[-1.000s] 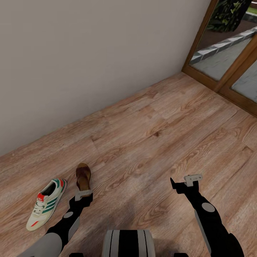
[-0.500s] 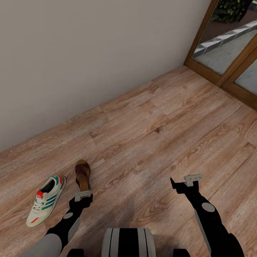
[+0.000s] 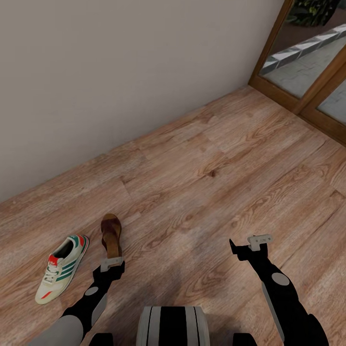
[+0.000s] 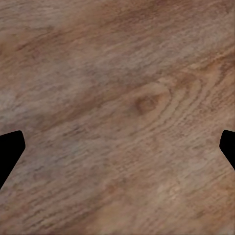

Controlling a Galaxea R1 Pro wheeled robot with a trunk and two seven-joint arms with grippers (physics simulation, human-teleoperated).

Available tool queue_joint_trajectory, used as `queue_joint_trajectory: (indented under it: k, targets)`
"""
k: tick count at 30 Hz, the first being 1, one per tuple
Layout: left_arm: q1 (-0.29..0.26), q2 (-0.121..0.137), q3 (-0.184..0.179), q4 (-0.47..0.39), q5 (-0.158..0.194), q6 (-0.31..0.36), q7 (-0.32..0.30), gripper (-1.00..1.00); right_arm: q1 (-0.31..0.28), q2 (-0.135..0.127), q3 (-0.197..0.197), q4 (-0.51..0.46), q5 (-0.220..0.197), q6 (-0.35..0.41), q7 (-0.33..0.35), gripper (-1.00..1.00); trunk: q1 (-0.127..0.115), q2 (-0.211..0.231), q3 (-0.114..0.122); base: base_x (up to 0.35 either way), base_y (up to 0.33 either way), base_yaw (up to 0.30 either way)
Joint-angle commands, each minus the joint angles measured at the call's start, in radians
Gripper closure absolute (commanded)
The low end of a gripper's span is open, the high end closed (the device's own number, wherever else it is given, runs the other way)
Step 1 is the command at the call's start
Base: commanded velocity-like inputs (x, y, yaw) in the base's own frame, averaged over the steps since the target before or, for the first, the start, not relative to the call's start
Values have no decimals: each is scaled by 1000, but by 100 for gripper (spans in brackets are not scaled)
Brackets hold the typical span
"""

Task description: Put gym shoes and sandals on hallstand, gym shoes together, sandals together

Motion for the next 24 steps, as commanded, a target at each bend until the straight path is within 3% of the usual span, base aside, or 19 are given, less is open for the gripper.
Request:
queue_joint_trajectory:
  k: [1,17,24]
  targets:
    - [-1,-1,4,1,-10,-4,2,-100,0,0,-2,-2,11,5,7,-100,0,0,-1,0,0,0]
    - [1,-1,3,1,-9,-5,2,-100,0,0,-2,-2,11,5,7,-100,0,0,-1,3,0,0]
    - [1,-1,3,1,-9,-6,2,-100,0,0,-2,-3,11,5,7,-100,0,0,-1,112,0,0]
